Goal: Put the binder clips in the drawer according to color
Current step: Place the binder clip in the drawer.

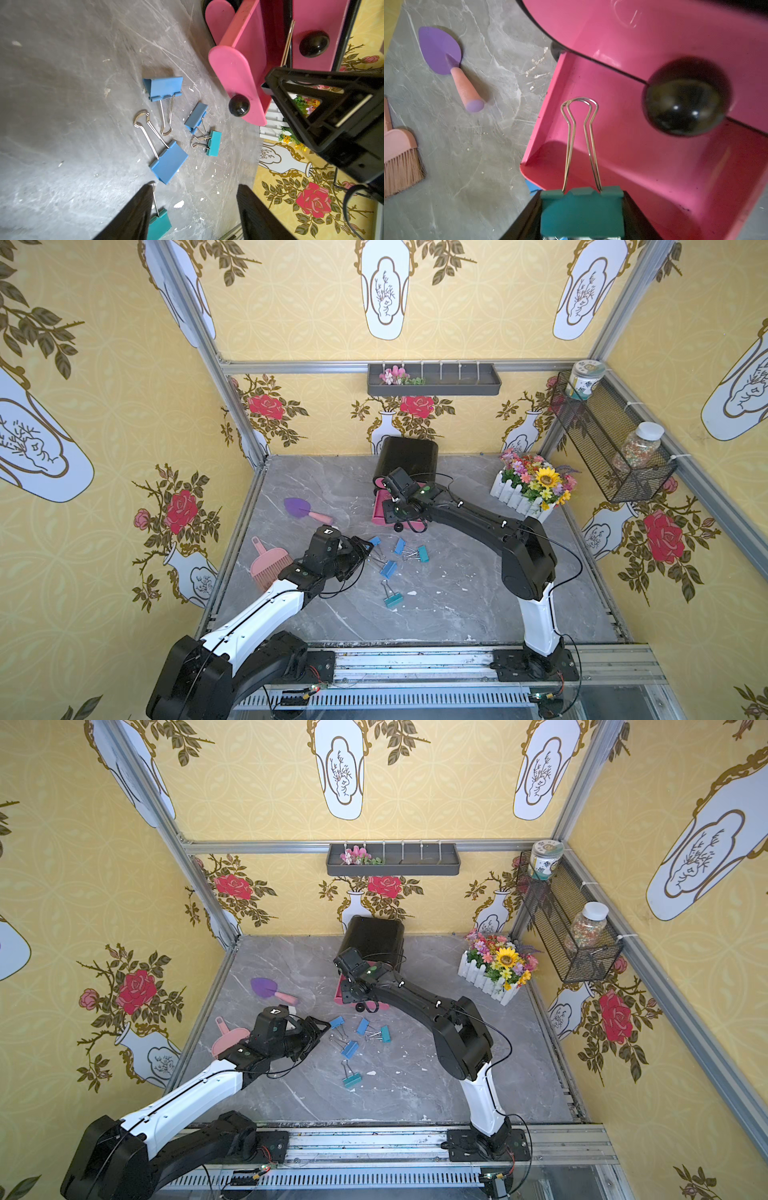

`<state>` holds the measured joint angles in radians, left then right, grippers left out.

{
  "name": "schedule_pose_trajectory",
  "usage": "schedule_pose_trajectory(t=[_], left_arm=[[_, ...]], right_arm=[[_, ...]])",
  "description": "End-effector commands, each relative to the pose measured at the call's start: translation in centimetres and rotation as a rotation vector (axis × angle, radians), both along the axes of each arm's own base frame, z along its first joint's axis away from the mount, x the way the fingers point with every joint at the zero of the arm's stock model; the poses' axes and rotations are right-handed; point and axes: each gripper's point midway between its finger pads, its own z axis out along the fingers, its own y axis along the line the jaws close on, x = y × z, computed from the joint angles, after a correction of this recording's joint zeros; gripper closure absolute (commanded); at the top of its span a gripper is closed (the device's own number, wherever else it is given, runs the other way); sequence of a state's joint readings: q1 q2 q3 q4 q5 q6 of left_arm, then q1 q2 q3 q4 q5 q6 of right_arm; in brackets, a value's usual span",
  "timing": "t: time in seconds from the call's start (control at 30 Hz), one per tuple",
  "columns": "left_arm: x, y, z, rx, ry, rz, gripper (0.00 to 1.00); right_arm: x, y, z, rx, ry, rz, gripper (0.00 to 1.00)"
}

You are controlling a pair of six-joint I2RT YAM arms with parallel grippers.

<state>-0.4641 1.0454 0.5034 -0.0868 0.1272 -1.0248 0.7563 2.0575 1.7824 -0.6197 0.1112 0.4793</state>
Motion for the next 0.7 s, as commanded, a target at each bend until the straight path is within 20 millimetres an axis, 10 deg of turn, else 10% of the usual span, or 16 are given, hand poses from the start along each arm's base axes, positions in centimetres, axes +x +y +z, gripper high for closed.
schedule_pose_trajectory(t=[0.0,0.67], left_arm=[[0.0,-0.2,0.2,-0.013,-0.012,-0.008,0.3],[-0.1,0.1,0.6,-0.015,-0.028,0.002,0.3]], right_arm=[[1.4,0.5,0.9,0.037,-0.045,-0.054,0.46],[1.3,1.0,2.0,0.048,-0.068,-0.048,0.28]])
